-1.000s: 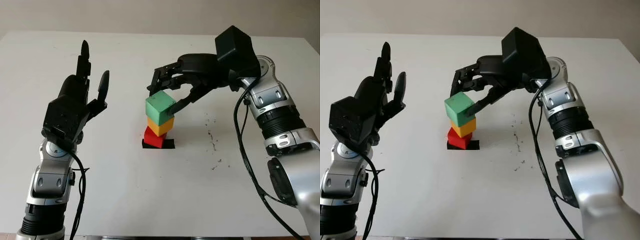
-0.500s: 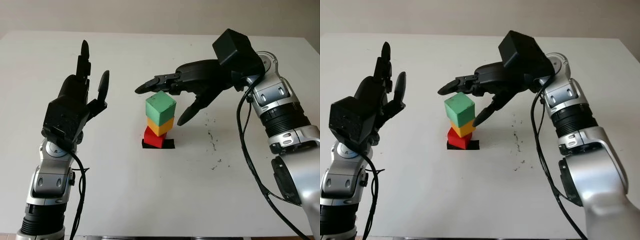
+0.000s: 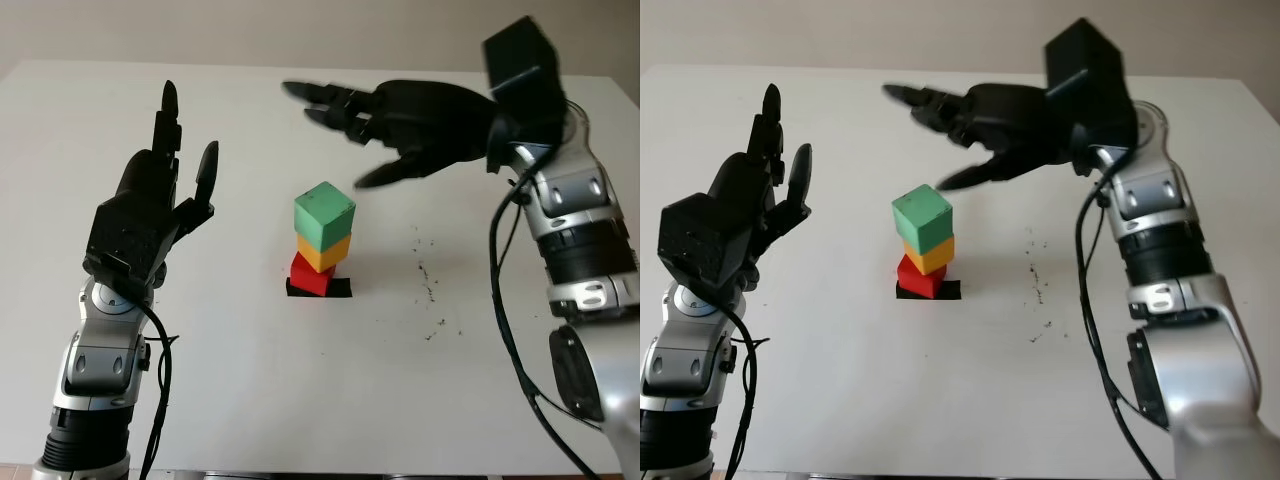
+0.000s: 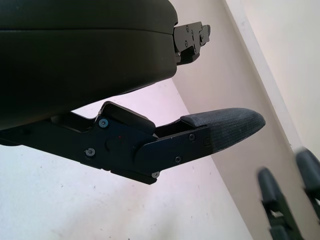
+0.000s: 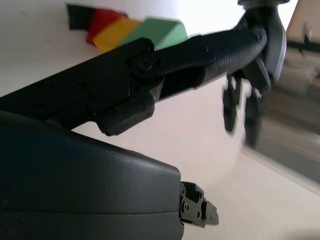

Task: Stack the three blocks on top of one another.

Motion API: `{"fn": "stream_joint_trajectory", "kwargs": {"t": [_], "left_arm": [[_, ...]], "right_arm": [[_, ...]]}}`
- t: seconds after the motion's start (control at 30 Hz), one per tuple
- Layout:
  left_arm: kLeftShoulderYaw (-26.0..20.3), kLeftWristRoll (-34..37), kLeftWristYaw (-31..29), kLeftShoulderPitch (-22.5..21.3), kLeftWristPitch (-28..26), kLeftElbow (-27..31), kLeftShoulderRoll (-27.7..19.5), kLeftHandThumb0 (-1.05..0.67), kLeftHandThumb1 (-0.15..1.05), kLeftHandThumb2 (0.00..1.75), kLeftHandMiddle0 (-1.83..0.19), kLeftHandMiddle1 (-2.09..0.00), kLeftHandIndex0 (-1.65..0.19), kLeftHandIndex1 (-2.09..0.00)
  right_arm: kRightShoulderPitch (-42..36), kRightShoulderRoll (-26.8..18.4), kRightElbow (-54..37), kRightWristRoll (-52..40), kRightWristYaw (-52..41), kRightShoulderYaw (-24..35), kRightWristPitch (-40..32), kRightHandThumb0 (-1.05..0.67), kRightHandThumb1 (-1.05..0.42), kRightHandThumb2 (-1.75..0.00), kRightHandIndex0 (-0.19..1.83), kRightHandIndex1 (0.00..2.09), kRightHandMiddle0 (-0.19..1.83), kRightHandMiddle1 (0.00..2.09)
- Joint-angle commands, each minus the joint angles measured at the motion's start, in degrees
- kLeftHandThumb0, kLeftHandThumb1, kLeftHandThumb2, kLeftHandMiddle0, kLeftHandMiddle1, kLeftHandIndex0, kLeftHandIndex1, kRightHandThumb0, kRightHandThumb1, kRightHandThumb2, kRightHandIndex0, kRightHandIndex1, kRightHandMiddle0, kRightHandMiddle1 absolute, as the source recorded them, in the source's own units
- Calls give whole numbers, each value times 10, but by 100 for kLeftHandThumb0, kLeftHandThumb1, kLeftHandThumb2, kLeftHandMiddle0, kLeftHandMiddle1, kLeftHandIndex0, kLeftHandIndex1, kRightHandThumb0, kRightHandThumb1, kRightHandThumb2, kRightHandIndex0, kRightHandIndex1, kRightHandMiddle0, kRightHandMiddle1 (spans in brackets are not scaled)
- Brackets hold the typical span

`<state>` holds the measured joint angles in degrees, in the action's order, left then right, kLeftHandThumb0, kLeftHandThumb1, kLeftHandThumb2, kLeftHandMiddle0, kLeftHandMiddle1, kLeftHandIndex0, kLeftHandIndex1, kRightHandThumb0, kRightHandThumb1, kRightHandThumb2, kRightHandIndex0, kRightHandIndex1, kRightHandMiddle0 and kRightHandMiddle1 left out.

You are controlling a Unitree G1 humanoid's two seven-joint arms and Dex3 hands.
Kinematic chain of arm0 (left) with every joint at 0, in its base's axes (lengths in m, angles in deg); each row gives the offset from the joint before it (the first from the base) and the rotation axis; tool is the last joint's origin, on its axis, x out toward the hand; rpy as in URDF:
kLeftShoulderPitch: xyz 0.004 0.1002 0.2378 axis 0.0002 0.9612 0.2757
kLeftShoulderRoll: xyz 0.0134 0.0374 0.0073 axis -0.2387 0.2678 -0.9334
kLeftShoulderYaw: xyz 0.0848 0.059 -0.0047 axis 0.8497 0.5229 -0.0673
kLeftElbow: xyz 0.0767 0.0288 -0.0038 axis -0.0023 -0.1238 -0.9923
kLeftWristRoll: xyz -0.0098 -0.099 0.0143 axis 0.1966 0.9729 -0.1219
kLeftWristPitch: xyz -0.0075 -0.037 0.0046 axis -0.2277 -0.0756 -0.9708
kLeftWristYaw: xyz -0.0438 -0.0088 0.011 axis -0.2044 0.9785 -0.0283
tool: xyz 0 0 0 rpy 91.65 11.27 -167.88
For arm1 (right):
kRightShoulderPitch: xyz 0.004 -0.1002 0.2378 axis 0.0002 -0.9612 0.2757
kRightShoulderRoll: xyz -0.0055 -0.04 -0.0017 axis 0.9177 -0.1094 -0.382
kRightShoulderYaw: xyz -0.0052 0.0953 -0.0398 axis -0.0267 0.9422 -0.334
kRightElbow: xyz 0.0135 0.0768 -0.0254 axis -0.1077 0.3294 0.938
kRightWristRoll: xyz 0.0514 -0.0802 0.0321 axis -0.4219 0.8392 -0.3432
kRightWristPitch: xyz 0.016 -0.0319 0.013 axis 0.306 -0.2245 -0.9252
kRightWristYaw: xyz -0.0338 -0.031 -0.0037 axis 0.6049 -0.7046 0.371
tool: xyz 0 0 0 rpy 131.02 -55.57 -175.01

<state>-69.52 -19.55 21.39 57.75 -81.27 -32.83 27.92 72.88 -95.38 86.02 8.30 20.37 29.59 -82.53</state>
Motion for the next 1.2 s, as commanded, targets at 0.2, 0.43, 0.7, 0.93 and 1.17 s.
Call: {"fn": "stream_joint_trajectory", "kwargs": {"t": [0.2, 0.43, 0.7, 0.93, 1.17], "left_arm": [[-6, 6, 5, 24, -1, 16, 8, -83, 105, 72, 19, 0, 19, -1], [-12, 27, 5, 38, -9, 27, 26, -82, 105, 71, 19, 0, 19, -1], [-15, 41, 6, 58, -4, 33, 41, -85, 105, 69, 19, 0, 19, 0], [-15, 53, 4, 81, 18, 38, 50, -82, 105, 71, 19, 0, 19, 0], [-21, 71, 7, 90, 17, 43, 61, -82, 105, 69, 19, 0, 19, 0]], "right_arm": [[-130, 58, -136, -115, 142, 99, -93, -81, -105, -56, -19, 0, -19, 0], [-227, 96, -163, -105, 238, 104, -68, -78, -105, -59, -19, 0, -19, 0], [-295, 128, -196, -68, 309, 83, -31, -71, -105, -62, -19, 0, -19, 0], [-328, 158, -210, -59, 338, 59, -28, -77, -105, -62, -19, 0, -19, 0], [-336, 165, -211, -67, 337, 58, -26, -81, -105, -63, -19, 0, -19, 0]]}}
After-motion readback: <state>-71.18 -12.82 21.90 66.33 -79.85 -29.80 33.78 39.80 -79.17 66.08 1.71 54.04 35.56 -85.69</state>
